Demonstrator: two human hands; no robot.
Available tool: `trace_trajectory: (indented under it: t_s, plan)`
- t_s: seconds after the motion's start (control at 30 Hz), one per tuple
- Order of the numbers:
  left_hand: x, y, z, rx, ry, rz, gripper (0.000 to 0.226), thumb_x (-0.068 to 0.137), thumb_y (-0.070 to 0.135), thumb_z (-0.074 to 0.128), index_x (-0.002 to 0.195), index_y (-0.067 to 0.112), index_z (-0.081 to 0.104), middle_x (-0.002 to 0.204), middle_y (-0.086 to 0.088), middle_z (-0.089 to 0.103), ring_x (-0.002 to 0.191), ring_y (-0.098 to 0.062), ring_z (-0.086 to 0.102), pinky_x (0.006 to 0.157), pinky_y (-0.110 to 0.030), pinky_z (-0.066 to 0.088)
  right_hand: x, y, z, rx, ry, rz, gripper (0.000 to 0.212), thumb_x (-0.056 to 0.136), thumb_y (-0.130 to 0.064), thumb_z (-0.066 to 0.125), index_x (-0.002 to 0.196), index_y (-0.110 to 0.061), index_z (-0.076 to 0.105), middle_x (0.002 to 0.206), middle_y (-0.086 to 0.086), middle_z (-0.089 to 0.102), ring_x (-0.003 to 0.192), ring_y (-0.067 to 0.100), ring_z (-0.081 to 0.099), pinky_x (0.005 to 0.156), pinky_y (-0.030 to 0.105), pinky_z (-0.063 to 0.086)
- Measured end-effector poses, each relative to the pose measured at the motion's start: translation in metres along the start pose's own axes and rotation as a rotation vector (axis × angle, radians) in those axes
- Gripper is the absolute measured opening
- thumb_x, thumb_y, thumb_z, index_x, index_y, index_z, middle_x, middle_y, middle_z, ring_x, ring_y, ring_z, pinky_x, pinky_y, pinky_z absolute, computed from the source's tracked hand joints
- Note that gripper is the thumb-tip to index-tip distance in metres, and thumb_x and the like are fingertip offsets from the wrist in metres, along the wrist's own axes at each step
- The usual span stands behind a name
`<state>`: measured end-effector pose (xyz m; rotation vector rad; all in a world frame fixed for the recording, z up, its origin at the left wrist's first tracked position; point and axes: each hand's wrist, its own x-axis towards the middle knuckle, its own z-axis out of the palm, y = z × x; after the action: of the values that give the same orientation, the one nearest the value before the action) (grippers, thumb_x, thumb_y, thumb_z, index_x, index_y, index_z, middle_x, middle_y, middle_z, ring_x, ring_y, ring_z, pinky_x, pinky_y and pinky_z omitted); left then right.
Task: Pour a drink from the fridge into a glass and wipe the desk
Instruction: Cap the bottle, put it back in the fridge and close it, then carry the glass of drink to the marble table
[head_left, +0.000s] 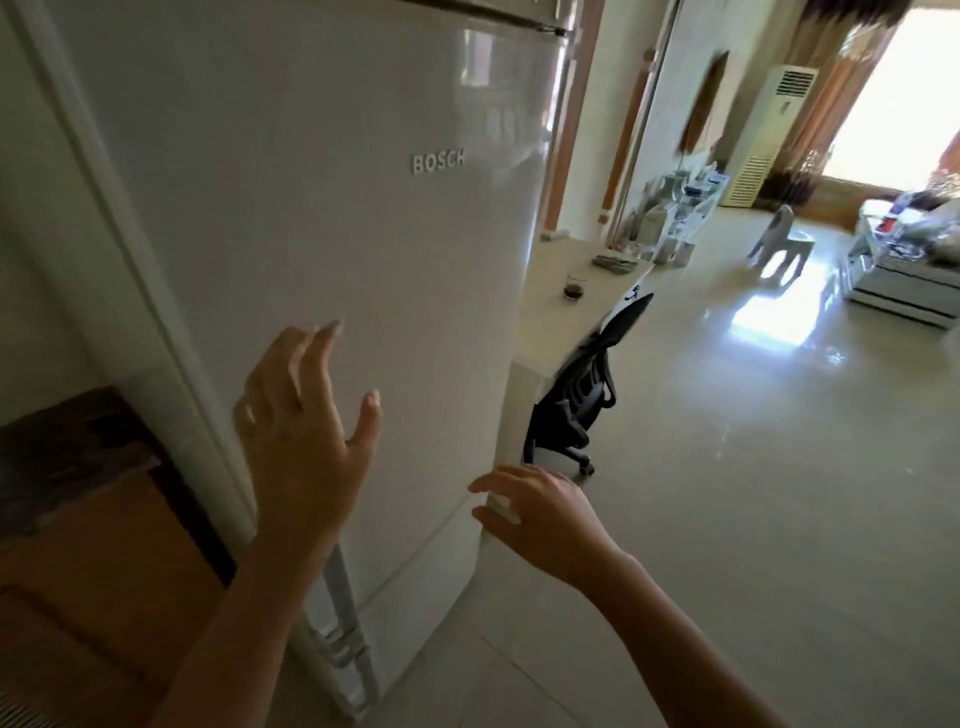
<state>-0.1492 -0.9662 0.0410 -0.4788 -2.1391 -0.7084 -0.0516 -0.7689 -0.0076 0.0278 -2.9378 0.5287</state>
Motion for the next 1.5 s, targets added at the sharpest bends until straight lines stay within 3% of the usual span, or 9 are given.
trace_trajectory:
  t_s: [0.17, 0.4, 0.63, 0.77, 0.87, 1.03, 1.5]
  plan:
    - [-0.03, 0.06, 0.035, -0.063, -0.44, 0.146, 0.054, 0.081, 0.047, 0.046, 0.125, 0.016, 0.052, 0.124, -0.007, 0.057, 0.109, -0.026, 0.054, 0.077, -0.041, 0.045, -0.053, 0.054, -0.031, -0.032, 0.087, 0.12, 0.027, 0.091, -0.046, 0.048, 0.115, -0.037, 0.057, 0.119, -0.016, 0.06, 0.108, 0.004, 0.055, 0.093, 0.034, 0.047]
    - [-0.075, 0.164, 0.07, -0.066, -0.688, 0.338, 0.064, 0.08, 0.058, 0.036, 0.127, 0.019, 0.054, 0.117, -0.002, 0.064, 0.098, -0.021, 0.062, 0.069, -0.036, 0.048, -0.144, 0.133, -0.075, -0.075, 0.21, 0.272, 0.027, 0.09, -0.045, 0.05, 0.114, -0.035, 0.059, 0.123, -0.015, 0.058, 0.111, 0.005, 0.052, 0.095, 0.03, 0.044]
    - [-0.108, 0.251, 0.101, -0.06, -0.747, 0.406, 0.065, 0.076, 0.059, 0.038, 0.119, 0.017, 0.061, 0.11, -0.003, 0.067, 0.093, -0.022, 0.066, 0.064, -0.036, 0.05, -0.226, 0.209, -0.115, -0.103, 0.266, 0.429, 0.028, 0.088, -0.045, 0.053, 0.112, -0.033, 0.06, 0.12, -0.016, 0.059, 0.107, 0.003, 0.054, 0.086, 0.022, 0.041]
    - [-0.114, 0.281, 0.128, -0.059, -0.815, 0.419, 0.065, 0.075, 0.061, 0.038, 0.118, 0.017, 0.061, 0.111, -0.003, 0.067, 0.095, -0.022, 0.065, 0.066, -0.036, 0.05, -0.253, 0.249, -0.129, -0.09, 0.294, 0.522, 0.027, 0.086, -0.046, 0.055, 0.11, -0.034, 0.061, 0.115, -0.016, 0.061, 0.104, 0.004, 0.056, 0.085, 0.028, 0.049]
    - [-0.111, 0.3, 0.159, -0.068, -0.847, 0.422, 0.066, 0.076, 0.062, 0.038, 0.121, 0.019, 0.058, 0.115, -0.003, 0.065, 0.1, -0.022, 0.063, 0.07, -0.037, 0.049, -0.257, 0.283, -0.138, -0.095, 0.296, 0.565, 0.027, 0.086, -0.046, 0.056, 0.109, -0.033, 0.061, 0.114, -0.015, 0.062, 0.102, 0.005, 0.057, 0.083, 0.025, 0.047]
    - [-0.1, 0.335, 0.227, -0.084, -0.876, 0.426, 0.066, 0.076, 0.062, 0.04, 0.124, 0.02, 0.056, 0.119, -0.003, 0.063, 0.106, -0.022, 0.06, 0.077, -0.041, 0.049, -0.239, 0.346, -0.151, -0.086, 0.317, 0.622, 0.026, 0.085, -0.044, 0.059, 0.108, -0.032, 0.062, 0.114, -0.013, 0.063, 0.101, 0.008, 0.058, 0.079, 0.029, 0.05]
    - [-0.019, 0.413, 0.422, -0.131, -0.93, 0.425, 0.059, 0.071, 0.056, 0.04, 0.112, 0.02, 0.064, 0.107, -0.001, 0.067, 0.094, -0.023, 0.065, 0.064, -0.037, 0.05, -0.121, 0.521, -0.186, -0.06, 0.32, 0.727, 0.029, 0.086, -0.043, 0.059, 0.112, -0.031, 0.061, 0.116, -0.014, 0.061, 0.104, 0.006, 0.056, 0.082, 0.027, 0.047]
